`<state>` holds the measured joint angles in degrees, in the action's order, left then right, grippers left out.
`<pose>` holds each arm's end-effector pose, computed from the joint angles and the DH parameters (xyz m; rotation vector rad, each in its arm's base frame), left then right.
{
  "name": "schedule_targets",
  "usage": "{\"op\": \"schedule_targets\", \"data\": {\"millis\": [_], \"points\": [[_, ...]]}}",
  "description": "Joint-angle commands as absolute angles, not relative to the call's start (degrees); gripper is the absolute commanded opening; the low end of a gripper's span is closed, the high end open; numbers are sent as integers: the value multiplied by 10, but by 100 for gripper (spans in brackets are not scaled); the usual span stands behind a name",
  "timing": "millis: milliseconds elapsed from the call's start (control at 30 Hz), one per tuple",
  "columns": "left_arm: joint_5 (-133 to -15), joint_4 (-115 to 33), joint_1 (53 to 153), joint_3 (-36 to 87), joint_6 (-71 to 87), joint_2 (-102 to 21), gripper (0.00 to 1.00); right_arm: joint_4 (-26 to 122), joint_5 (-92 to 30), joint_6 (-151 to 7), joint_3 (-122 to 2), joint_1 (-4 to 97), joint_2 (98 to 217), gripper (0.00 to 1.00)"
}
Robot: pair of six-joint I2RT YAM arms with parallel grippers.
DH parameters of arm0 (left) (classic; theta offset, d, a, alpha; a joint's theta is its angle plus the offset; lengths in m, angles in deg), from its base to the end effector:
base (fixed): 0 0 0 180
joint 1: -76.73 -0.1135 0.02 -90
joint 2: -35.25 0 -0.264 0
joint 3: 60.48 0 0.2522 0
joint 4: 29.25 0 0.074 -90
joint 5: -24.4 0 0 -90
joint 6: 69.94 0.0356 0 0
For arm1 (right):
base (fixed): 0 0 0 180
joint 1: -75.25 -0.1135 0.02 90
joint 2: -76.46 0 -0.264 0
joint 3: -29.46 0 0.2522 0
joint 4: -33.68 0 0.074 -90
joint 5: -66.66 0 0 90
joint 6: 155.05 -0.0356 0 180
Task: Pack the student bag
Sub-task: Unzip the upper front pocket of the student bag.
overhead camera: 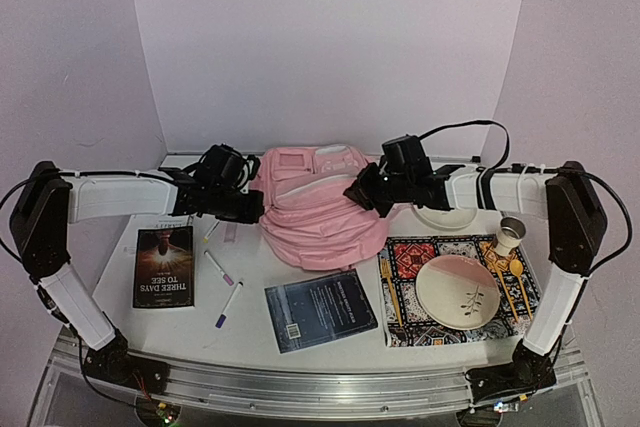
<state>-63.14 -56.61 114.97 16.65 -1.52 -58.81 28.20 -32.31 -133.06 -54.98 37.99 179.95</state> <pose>0.2824 -0.2206 0.2269 0.3249 2.3684 -0.4579 0.3358 0.2624 0.2623 0.4221 2.0134 1.3826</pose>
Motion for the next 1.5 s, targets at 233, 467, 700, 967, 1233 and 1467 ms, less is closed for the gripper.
{"op": "schedule_targets", "data": {"millis": [233, 467, 700, 967, 1233, 1467], "points": [[-530, -544, 1114, 215, 12, -639, 0, 254, -426, -1274, -599, 393, 1764, 0], [-554, -530, 1114, 224, 15, -653, 3, 255, -428, -1271, -604, 393, 1773, 0], [-599, -523, 1114, 179, 39, -603, 30, 256, -403, -1279, -584, 393, 1790, 0], [-676, -524, 1117, 160, 88, -550, 55, 257, -400, -1285, -571, 386, 1813, 4], [-698, -523, 1146, 174, 137, -561, 71, 273, -391, -1274, -568, 378, 1811, 23], [-683, -524, 1159, 203, 165, -589, 77, 285, -378, -1255, -574, 378, 1804, 38]]}}
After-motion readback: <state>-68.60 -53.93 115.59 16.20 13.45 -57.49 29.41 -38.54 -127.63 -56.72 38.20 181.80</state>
